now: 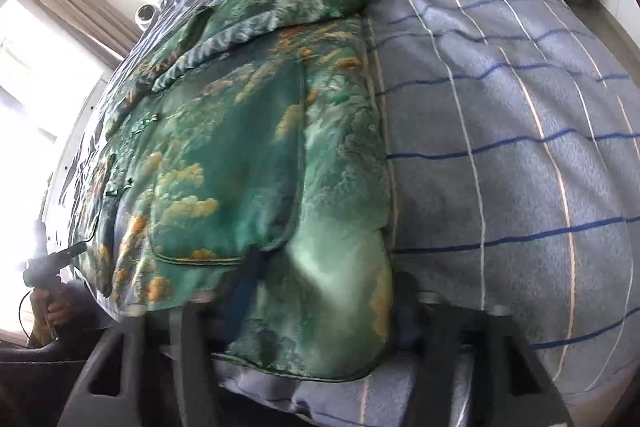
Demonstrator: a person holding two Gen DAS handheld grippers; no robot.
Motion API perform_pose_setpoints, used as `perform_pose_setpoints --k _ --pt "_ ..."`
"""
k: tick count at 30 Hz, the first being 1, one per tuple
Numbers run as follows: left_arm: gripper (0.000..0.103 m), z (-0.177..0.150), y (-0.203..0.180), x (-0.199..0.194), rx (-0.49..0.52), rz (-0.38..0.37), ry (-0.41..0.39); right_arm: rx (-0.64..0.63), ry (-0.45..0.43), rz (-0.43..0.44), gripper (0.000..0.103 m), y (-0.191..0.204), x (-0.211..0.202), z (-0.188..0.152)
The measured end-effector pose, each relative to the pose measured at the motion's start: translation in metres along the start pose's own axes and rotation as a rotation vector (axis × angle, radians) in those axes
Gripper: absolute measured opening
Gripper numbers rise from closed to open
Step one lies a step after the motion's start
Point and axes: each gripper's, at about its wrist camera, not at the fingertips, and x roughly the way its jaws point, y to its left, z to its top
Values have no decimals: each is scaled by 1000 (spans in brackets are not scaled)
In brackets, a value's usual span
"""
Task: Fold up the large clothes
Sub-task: 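Grasp the jacket hem with both tools side by side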
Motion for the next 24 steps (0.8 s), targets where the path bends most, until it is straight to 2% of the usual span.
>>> perform_pose_setpoints --k 1,2,3,4,7,13,24 --pt "56 0 1 -3 -3 -1 3 -5 -3 -6 30 3 -1 1" --pt "51 0 2 -6 -8 -1 6 -12 -10 -13 25 6 -5 3" --pt "40 1 4 -10 -14 -4 8 -17 -16 -19 18 7 -7 4" --pt "31 2 6 -12 -21 -9 9 -25 -24 -26 17 11 -10 5" --pt "17 4 12 -17 -56 -39 15 -49 -46 -29 14 20 -17 10" --pt "11 6 4 -36 -41 -39 -18 -88 -92 -25 12 36 -34 15" --pt "9 8 -9 -66 28 -24 -73 -62 -167 9 12 45 -65 5"
